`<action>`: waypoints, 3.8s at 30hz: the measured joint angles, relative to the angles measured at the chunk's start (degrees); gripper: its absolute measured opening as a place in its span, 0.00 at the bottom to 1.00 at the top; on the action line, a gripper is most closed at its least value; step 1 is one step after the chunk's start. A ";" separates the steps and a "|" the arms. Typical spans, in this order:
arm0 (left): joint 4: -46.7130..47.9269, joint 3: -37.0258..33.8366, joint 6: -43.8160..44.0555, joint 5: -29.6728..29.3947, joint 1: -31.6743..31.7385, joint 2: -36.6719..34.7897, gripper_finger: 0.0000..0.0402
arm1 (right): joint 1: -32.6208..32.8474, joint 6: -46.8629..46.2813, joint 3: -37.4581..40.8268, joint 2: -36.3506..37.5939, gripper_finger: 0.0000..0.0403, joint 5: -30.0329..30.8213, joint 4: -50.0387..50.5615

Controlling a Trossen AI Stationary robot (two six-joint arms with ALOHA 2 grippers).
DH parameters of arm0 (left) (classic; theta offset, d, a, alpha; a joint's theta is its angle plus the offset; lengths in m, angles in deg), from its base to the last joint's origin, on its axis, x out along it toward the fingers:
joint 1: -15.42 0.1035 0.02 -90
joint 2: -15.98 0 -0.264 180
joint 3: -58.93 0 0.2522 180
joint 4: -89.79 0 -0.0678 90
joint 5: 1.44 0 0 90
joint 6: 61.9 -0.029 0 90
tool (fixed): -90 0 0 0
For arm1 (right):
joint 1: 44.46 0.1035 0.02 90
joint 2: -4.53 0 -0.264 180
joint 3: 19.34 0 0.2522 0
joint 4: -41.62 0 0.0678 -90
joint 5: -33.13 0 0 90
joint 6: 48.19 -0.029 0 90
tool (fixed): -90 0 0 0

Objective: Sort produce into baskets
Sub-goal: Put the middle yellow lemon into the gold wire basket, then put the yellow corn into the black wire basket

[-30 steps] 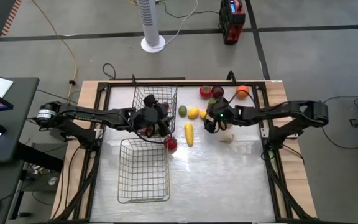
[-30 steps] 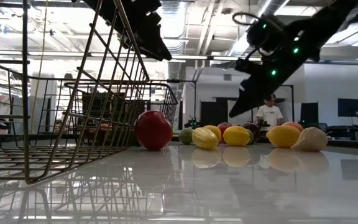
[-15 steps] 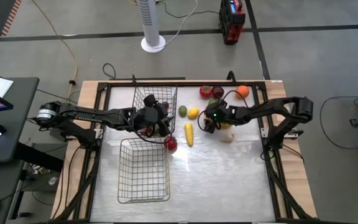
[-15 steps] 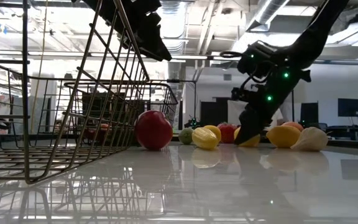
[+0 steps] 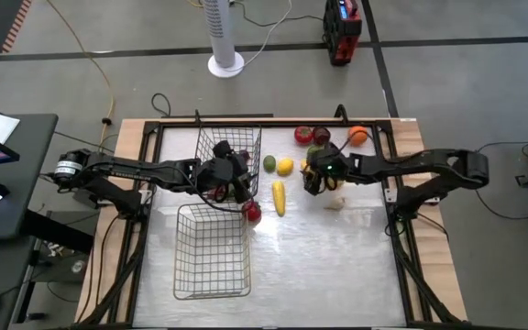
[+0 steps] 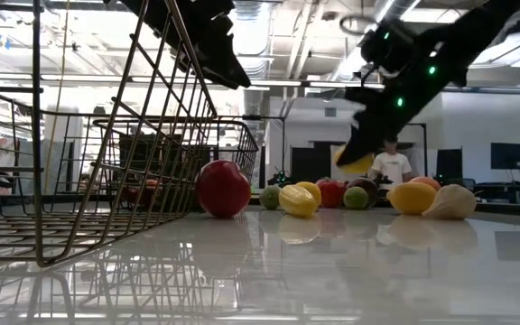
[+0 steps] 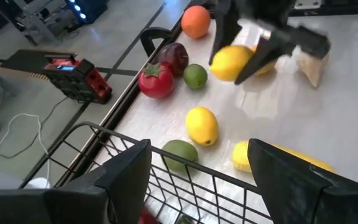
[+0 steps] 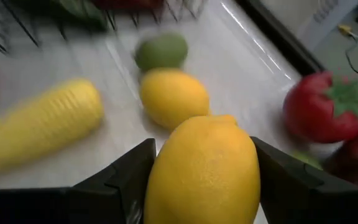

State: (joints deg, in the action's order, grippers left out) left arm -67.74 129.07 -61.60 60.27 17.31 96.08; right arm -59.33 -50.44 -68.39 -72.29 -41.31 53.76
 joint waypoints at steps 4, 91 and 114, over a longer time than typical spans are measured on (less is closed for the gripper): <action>-0.59 0.00 -0.94 1.02 0.00 0.00 0.64 | 2.74 -1.90 0.00 4.54 0.65 -9.05 -4.71; -13.51 -4.11 -13.07 4.46 -13.70 -22.80 0.60 | 20.74 -26.44 -16.67 -30.39 0.73 21.67 0.45; -6.08 -6.07 -11.35 1.37 -13.89 -29.86 0.60 | 28.23 -10.81 -16.69 -8.73 0.52 18.17 -2.35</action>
State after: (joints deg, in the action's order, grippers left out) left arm -73.82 123.00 -72.95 61.64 3.42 66.22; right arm -31.10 -61.25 -85.07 -81.01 -23.14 51.41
